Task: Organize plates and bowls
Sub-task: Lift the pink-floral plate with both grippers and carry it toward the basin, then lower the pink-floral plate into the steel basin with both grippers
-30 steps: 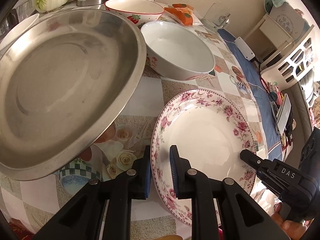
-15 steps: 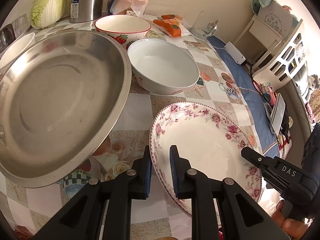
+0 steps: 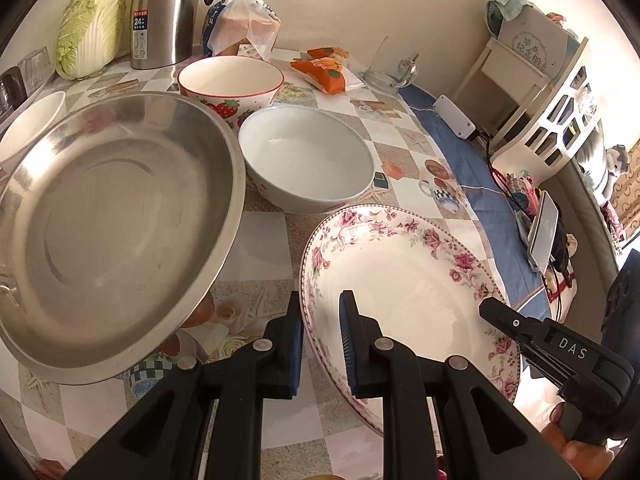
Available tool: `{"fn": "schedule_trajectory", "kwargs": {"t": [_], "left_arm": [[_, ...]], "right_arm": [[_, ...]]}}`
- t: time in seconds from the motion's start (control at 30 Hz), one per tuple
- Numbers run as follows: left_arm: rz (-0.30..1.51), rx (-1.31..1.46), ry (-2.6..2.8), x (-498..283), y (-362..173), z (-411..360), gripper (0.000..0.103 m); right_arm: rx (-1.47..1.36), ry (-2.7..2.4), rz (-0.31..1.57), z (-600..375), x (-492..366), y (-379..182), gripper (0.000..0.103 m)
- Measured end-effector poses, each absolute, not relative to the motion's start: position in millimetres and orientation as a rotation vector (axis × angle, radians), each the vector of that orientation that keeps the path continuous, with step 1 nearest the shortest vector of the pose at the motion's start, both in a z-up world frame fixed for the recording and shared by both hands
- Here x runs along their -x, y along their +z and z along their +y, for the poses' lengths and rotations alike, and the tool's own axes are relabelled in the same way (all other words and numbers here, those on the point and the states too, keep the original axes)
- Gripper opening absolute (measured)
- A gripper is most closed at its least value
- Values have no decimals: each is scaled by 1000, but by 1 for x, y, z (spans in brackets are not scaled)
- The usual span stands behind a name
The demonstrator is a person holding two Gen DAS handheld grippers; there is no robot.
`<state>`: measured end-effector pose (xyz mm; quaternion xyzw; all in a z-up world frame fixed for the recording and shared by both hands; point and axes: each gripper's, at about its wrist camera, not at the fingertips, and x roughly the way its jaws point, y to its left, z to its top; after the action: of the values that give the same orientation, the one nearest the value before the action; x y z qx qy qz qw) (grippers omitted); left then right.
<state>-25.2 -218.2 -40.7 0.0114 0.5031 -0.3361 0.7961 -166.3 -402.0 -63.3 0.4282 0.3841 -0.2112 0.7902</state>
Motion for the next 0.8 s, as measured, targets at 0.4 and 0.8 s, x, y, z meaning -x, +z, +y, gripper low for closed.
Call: {"fn": "schedule_trajectory", "kwargs": {"t": [0.4,0.8], "left_arm": [[984,34,-717,17,-9,-200,18],[952,36,-676,-3,0,-171,18]], "right_arm": [[-843,-419,724,-386,160,-33,15],[-810,-382,723,-356,138,-24,15]]}}
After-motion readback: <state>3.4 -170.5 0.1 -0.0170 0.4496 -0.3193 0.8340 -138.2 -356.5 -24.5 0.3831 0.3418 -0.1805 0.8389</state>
